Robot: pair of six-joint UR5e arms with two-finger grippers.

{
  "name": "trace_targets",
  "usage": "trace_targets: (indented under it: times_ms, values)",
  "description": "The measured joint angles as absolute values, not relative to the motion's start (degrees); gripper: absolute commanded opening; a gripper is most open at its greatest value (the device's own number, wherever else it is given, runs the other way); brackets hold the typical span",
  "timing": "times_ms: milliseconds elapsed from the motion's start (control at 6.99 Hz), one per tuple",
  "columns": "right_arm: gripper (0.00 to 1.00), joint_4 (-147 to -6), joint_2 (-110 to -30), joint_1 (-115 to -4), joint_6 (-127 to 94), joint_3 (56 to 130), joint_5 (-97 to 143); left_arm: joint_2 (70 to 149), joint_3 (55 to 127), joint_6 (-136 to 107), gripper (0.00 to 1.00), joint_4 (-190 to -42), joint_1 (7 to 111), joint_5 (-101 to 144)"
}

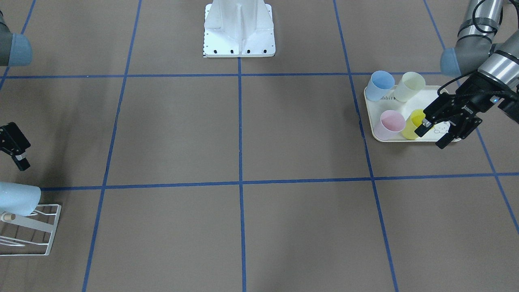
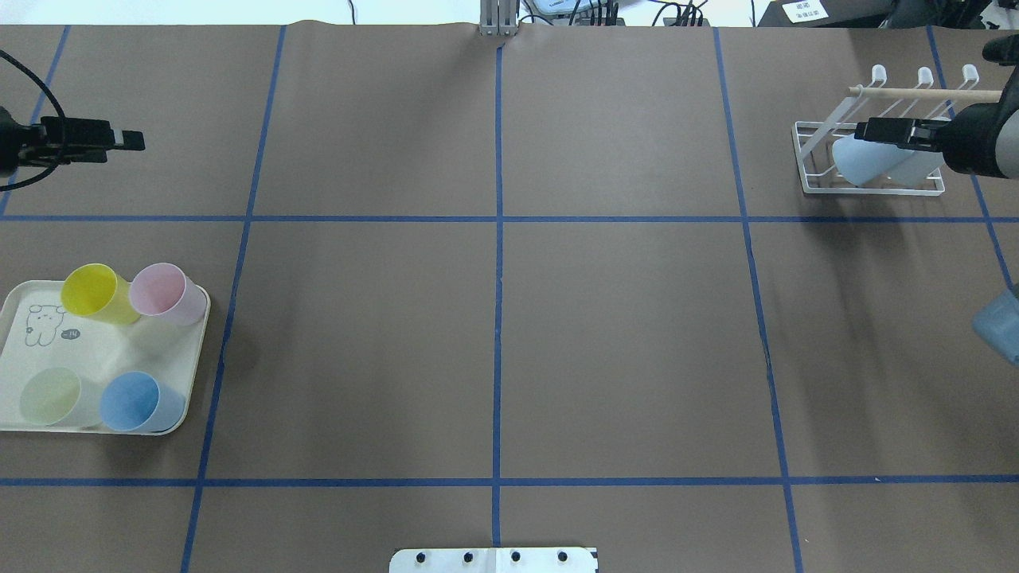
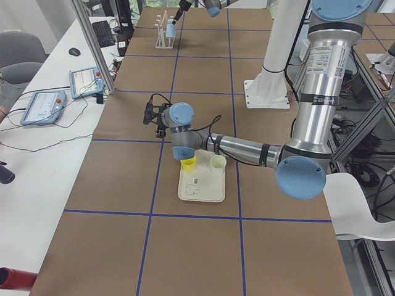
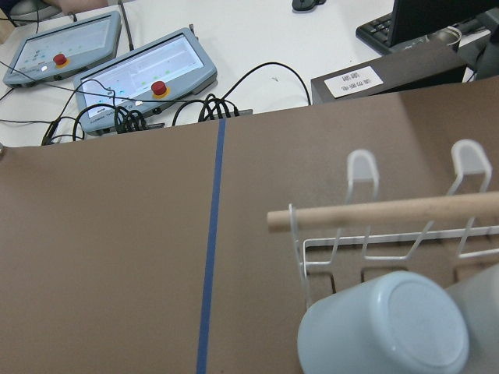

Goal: Transfer IKEA cup to right arm and place on rack

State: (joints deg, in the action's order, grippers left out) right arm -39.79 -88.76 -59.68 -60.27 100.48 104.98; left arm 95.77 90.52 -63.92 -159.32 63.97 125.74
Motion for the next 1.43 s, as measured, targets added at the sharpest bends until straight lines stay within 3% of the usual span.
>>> trace_targets:
  times_ms: [715, 1145, 1431]
  values:
    - [0.99, -39.7, -89.2, -55.1, -64.1, 102.8, 104.8, 86.2, 96.8, -39.1, 0.93, -134.8, 62.6, 126.4]
    - [0.99, -39.7, -89.3, -54.6, -64.5, 103.1, 104.8, 84.4, 96.7, -39.0, 0.91, -131.7, 60.6, 128.5]
    - [0.99, -39.7, -89.4, -54.5, -64.5, 103.2, 104.8, 84.5, 96.4, -39.3, 0.57, -131.0, 58.4, 129.1]
